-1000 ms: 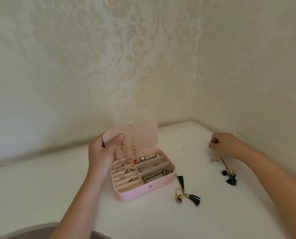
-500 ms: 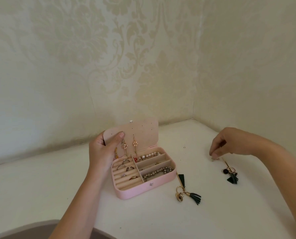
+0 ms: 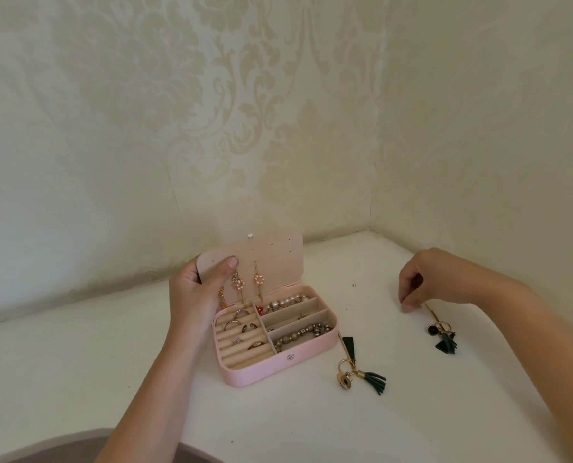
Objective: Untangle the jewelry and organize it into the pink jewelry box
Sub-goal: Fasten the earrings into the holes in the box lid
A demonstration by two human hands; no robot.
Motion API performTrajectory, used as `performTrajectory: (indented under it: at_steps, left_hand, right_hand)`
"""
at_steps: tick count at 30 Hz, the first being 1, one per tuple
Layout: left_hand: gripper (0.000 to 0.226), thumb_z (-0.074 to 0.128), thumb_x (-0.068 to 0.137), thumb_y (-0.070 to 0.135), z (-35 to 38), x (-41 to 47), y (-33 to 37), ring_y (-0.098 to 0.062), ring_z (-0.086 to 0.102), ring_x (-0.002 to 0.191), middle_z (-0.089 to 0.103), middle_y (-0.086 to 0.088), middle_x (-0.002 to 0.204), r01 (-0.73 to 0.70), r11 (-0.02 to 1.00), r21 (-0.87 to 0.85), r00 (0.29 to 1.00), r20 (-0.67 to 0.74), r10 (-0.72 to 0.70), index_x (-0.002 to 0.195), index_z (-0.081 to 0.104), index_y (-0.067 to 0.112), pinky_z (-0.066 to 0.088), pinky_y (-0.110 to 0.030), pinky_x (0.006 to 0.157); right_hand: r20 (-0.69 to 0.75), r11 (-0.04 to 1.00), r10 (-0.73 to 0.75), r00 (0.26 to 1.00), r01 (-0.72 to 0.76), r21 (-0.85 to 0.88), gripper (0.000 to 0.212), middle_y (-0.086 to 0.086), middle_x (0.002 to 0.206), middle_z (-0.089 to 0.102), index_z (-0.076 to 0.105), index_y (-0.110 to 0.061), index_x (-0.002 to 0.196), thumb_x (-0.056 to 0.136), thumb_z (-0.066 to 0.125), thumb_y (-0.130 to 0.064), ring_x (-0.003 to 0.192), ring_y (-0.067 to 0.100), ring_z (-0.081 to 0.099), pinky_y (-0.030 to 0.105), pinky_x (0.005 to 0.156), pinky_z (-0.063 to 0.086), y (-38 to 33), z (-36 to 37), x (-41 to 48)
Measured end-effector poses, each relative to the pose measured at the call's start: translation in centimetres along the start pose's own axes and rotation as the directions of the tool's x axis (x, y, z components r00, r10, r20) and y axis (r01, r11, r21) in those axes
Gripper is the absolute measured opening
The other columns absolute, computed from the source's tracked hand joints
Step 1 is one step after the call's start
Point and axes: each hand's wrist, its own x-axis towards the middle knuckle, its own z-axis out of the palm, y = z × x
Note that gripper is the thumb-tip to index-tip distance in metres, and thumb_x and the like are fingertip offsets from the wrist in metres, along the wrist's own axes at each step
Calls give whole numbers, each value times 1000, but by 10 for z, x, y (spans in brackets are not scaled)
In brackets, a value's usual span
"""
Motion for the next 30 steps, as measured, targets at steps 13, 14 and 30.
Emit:
performTrajectory:
  at_steps: [13,14,30]
  left_hand:
    - [3,72,79,12,0,-2,2,-26,66,77,73,-5,78,-4,1000,3,1000,13,4,81,70,14,53,-48,78]
    - [3,72,79,12,0,-2,2,-26,67,78,73,-5,79,-1,1000,2,1000,14,1,81,71,14,53,-50,80]
    - [21,73,80,12,-1,0,-3,-16,67,89,71,3,93,-176,973,151,984,14,176,95,65,25,54,-38,82]
  right_hand:
    - [19,997,81,997,-80,-15,4,-1,63,70,74,-13,70,73,74,-10,51,2,57,14,55,47,4,3,4]
    - [19,996,84,996,-83,-28,4,-3,61,68,73,-13,70,73,72,-9,49,1,56,14,54,47,3,3,4]
    - [22,986,73,997,-75,147,8,0,65,72,76,-12,71,68,82,-7,58,5,66,14,59,49,2,1,1]
